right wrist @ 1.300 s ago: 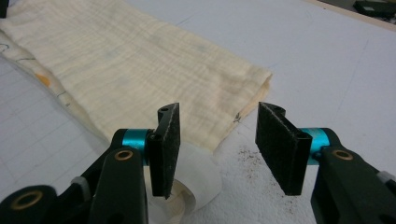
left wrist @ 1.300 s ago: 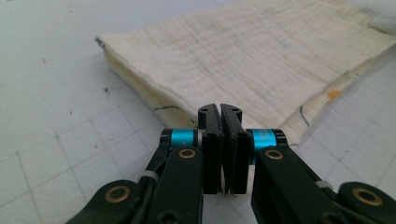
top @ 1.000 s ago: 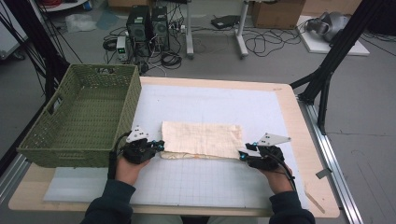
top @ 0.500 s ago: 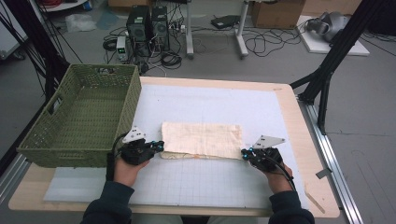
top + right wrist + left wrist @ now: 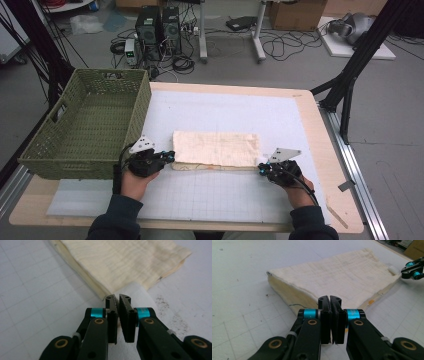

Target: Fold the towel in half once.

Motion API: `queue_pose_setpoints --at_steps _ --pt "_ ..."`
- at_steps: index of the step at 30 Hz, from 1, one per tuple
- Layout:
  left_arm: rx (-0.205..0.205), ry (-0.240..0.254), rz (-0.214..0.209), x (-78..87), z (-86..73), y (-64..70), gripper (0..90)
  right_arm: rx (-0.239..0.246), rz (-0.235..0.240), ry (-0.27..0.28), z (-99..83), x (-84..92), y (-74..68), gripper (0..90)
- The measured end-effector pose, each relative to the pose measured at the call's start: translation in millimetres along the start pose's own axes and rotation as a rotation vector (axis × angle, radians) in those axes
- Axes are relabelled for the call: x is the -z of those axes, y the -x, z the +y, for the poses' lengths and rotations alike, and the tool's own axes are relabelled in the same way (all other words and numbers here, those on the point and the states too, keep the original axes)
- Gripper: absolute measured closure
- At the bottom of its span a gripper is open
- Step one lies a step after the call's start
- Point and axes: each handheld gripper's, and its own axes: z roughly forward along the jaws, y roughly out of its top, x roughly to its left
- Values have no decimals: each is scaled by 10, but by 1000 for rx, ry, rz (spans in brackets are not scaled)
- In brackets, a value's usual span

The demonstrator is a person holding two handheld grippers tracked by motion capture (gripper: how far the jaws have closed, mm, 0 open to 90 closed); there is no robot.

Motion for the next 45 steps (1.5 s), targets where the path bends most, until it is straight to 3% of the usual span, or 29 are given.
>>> queue_pose_setpoints --at_steps 5,12,13,15,17,21,23,27,32,36,38,39,41,45 --pt "2 -8 -6 27 -27 29 869 -21 -43 52 14 101 41 857" --pt "19 -88 6 2 -151 36 865 -6 -32 12 -9 45 41 824" --pt "25 -118 6 -18 -172 24 854 -8 -31 7 -6 38 36 792" --pt "34 -130 4 -32 -188 20 811 -25 -27 4 -10 38 51 732" --pt "39 -112 20 -17 -163 31 710 -46 -39 20 -10 82 81 686" --pt "-6 -65 87 27 -91 38 623 -95 -64 80 5 199 142 604" --pt "-14 -35 93 13 -46 10 624 -109 -64 107 21 233 157 590" --pt "-52 -29 77 -115 22 -33 656 -127 -17 156 83 166 115 607" --pt "-110 -66 107 -344 65 -120 690 -131 24 132 127 -68 67 610" --pt "-108 -88 152 -480 53 -184 722 -121 43 87 121 -185 46 609" --pt "-91 -121 199 -532 50 -202 728 -117 47 74 119 -212 37 604" --pt "-91 -134 200 -541 64 -207 728 -122 49 70 117 -228 36 602" --pt "-131 -132 238 -564 80 -200 719 -128 51 65 108 -247 36 595" --pt "-134 -175 256 -584 134 -184 726 -134 60 62 119 -232 43 591"
